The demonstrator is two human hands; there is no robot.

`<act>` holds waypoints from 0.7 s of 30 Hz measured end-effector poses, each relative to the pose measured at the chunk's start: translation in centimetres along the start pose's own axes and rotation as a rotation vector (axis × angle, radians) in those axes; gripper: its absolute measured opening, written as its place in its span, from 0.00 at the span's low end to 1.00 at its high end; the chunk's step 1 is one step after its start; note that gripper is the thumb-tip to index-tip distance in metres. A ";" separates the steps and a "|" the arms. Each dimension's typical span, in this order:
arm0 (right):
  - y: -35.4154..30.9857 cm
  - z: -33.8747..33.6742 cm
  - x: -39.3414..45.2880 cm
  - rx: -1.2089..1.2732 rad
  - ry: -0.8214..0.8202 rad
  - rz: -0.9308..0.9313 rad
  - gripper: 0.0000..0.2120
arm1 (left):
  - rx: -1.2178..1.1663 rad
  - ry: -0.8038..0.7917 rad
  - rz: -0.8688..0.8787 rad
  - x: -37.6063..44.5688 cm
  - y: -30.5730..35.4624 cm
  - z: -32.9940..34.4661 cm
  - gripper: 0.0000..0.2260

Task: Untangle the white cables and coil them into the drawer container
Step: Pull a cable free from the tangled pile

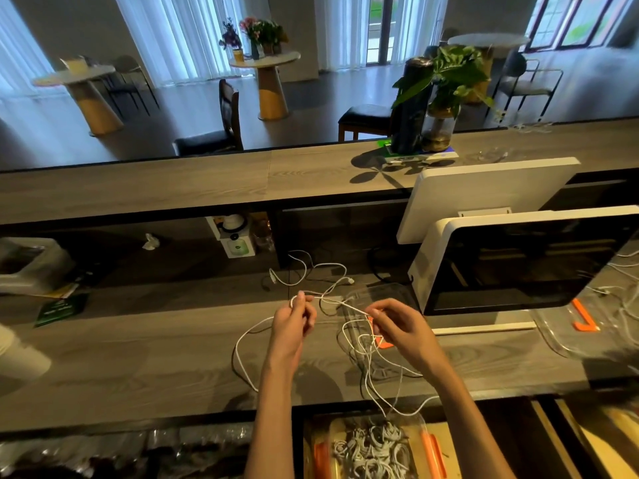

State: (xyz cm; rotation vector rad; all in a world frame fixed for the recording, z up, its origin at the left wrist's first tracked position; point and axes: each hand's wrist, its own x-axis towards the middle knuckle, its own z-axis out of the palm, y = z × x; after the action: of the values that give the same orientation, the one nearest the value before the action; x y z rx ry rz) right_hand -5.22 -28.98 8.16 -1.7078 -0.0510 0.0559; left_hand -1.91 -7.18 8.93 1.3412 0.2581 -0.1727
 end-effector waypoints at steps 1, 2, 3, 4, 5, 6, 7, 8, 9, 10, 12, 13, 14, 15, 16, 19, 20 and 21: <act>0.1 0.2 -0.2 0.004 0.013 -0.014 0.10 | 0.048 0.018 -0.021 -0.2 -0.5 0.0 0.17; 0.4 0.3 -0.3 -0.003 0.007 -0.019 0.09 | 0.070 0.038 -0.045 -0.2 -1.2 0.0 0.18; 0.7 0.4 -0.5 -0.011 -0.002 -0.016 0.09 | 0.093 0.063 -0.060 -0.3 -1.7 -0.2 0.19; 1.0 0.4 -0.7 -0.016 -0.003 -0.012 0.09 | 0.120 0.091 -0.062 -0.3 -2.1 -0.3 0.19; 1.1 0.3 -0.9 -0.023 0.003 -0.012 0.09 | 0.151 0.121 -0.053 -0.3 -2.2 -0.5 0.18; 1.5 0.2 -1.2 -0.034 0.010 -0.011 0.08 | 0.165 0.151 -0.044 -0.2 -2.8 -0.7 0.16; 1.7 0.1 -1.4 -0.047 0.008 -0.007 0.06 | 0.165 0.179 -0.036 0.0 -3.0 -1.0 0.14; 2.2 0.0 -1.8 -0.059 -0.005 0.007 0.05 | 0.152 0.200 -0.038 0.1 -3.6 -1.3 0.14; 2.5 -0.1 -2.0 -0.076 -0.028 0.012 0.05 | 0.125 0.219 -0.037 0.2 -3.9 -1.5 0.15; 3.0 -0.2 -2.3 -0.103 -0.052 0.014 0.05 | 0.073 0.231 -0.041 0.2 -4.4 -1.8 0.16; 3.5 -0.2 -2.7 -0.167 -0.098 0.005 0.07 | -0.099 0.225 -0.067 0.1 -4.8 -2.2 0.19; 3.7 -0.2 -2.9 -0.190 -0.122 0.002 0.07 | -0.210 0.200 -0.082 0.1 -5.0 -2.3 0.20; 3.8 -0.2 -3.0 -0.205 -0.147 0.004 0.08 | -0.329 0.172 -0.093 0.0 -5.0 -2.3 0.20; 3.8 -0.3 -3.1 -0.222 -0.188 0.006 0.08 | -0.437 0.160 -0.104 0.0 -4.9 -2.2 0.20; 3.8 -0.2 -3.2 -0.246 -0.242 0.011 0.07 | -0.512 0.171 -0.121 0.0 -4.9 -2.2 0.20; 3.5 0.0 -3.2 -0.332 -0.391 0.024 0.05 | -0.530 0.207 -0.175 0.3 -5.1 -1.6 0.19; 3.3 0.1 -3.1 -0.361 -0.412 0.028 0.05 | -0.502 0.203 -0.187 0.4 -5.3 -1.3 0.18; 3.0 0.2 -3.0 -0.377 -0.427 0.027 0.05 | -0.465 0.193 -0.195 0.3 -5.4 -1.0 0.17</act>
State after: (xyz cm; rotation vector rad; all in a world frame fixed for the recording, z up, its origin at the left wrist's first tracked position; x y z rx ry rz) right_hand -8.26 -29.42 5.16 -2.0457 -0.3758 0.4546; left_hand -3.12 -7.40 3.56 0.8694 0.5573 -0.1361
